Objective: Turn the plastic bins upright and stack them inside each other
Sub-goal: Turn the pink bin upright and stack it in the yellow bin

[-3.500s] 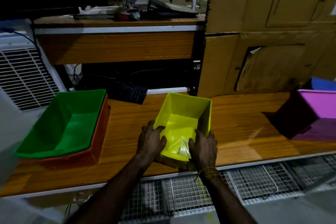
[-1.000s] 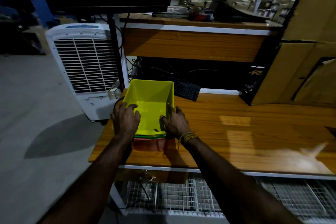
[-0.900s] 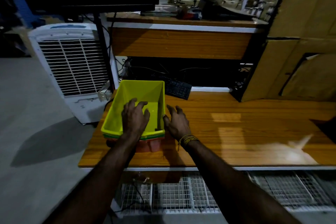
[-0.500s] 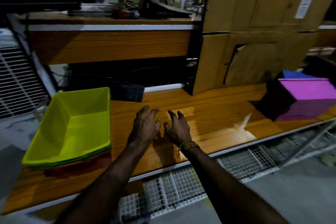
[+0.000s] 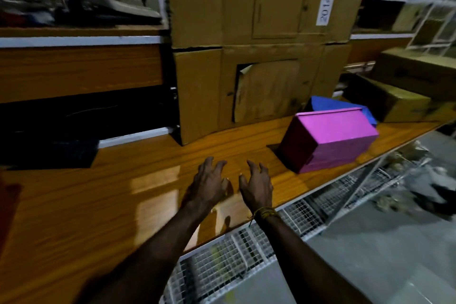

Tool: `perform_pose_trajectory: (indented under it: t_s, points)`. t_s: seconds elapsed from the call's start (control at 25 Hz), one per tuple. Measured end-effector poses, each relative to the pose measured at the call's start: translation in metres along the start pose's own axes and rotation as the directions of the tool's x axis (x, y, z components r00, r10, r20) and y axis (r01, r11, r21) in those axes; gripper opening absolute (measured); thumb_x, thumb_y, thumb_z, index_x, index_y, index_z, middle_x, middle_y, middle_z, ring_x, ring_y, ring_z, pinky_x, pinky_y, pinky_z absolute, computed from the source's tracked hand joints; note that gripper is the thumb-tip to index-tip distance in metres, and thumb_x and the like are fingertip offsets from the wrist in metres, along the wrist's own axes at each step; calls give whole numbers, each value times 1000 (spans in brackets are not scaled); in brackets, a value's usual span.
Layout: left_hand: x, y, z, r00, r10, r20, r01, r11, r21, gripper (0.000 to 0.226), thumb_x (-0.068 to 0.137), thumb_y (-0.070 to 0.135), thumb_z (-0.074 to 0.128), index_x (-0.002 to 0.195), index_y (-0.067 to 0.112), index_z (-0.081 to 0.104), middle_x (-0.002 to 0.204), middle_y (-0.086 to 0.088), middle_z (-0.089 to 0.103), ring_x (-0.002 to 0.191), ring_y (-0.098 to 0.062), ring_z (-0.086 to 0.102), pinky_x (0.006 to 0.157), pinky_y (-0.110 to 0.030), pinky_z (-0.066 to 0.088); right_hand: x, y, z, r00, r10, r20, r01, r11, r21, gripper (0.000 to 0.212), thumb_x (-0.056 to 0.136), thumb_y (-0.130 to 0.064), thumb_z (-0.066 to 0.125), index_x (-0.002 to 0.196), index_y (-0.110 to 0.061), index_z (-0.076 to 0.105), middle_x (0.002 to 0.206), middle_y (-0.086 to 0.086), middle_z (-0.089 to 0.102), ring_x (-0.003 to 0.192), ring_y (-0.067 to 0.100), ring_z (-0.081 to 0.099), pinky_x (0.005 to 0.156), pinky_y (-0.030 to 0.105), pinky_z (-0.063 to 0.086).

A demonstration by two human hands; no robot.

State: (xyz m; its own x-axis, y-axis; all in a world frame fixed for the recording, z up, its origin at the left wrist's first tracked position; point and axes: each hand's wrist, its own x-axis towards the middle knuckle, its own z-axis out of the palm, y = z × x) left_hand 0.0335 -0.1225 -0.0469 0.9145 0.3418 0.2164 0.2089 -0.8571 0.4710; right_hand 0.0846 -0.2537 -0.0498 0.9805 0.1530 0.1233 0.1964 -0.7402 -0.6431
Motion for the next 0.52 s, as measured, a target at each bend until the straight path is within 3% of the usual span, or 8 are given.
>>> perform_pose_trajectory:
  t_s: [0.28,0.52]
  points:
    - [94,139,80,984,119,135,-103,987,-119,61,91,30,59,145,34,33,157,-9,19,138,-34,33,104,-46,43,114,110,-95,965,107,-239,-96,994,56,54,88,-30,59,140,-21,46,153,22,30,138,38,34,108,49,35]
    - [143,216,113,953,215,213,-158,954,-254,67,90,33,60,148,38,27,158,-16,12,138,-39,35,106,-43,42,188,164,-154,951,162,-263,-148,986,73,52,90,-31,59,138,-16,49,152,33,22,143,43,21,113,46,26]
